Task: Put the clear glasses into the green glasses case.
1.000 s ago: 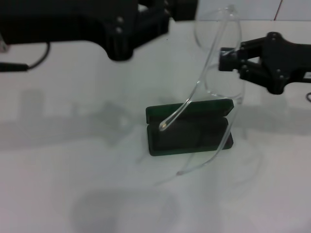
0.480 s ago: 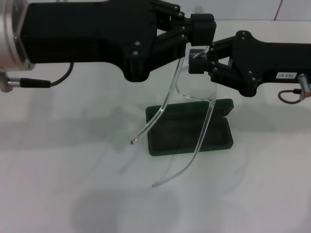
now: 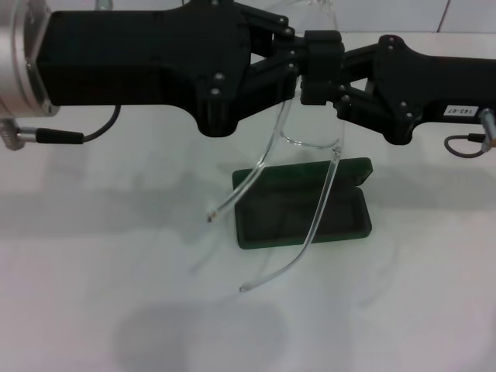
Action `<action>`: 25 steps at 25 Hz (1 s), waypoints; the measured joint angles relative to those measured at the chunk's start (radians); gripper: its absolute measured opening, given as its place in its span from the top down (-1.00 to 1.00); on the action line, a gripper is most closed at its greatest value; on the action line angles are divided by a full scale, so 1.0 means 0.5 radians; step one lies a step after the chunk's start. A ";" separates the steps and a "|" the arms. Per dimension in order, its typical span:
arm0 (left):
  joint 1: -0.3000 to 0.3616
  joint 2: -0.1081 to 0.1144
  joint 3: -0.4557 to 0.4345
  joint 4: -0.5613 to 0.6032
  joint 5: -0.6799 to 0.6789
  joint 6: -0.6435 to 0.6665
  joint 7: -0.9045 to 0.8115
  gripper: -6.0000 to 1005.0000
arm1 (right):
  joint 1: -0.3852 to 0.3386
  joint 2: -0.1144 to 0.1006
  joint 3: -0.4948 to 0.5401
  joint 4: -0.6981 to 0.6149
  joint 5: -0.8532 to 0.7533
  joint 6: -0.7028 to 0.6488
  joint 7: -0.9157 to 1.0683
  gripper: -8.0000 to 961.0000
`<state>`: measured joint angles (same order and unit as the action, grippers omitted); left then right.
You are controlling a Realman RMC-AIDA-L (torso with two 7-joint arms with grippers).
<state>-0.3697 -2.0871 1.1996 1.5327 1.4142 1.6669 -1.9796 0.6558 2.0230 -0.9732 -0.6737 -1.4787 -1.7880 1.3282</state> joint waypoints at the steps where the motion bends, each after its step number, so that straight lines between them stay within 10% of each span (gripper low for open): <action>1: 0.000 0.000 0.001 -0.015 0.000 0.000 0.009 0.91 | 0.001 0.000 0.000 0.002 0.003 -0.005 0.000 0.78; 25: -0.018 -0.003 0.003 -0.221 -0.102 0.001 0.149 0.91 | 0.008 0.004 -0.100 0.026 0.092 -0.131 0.000 0.79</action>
<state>-0.3785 -2.0884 1.2010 1.4224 1.3633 1.6673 -1.9049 0.6599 2.0248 -1.0230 -0.6605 -1.4326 -1.8537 1.3282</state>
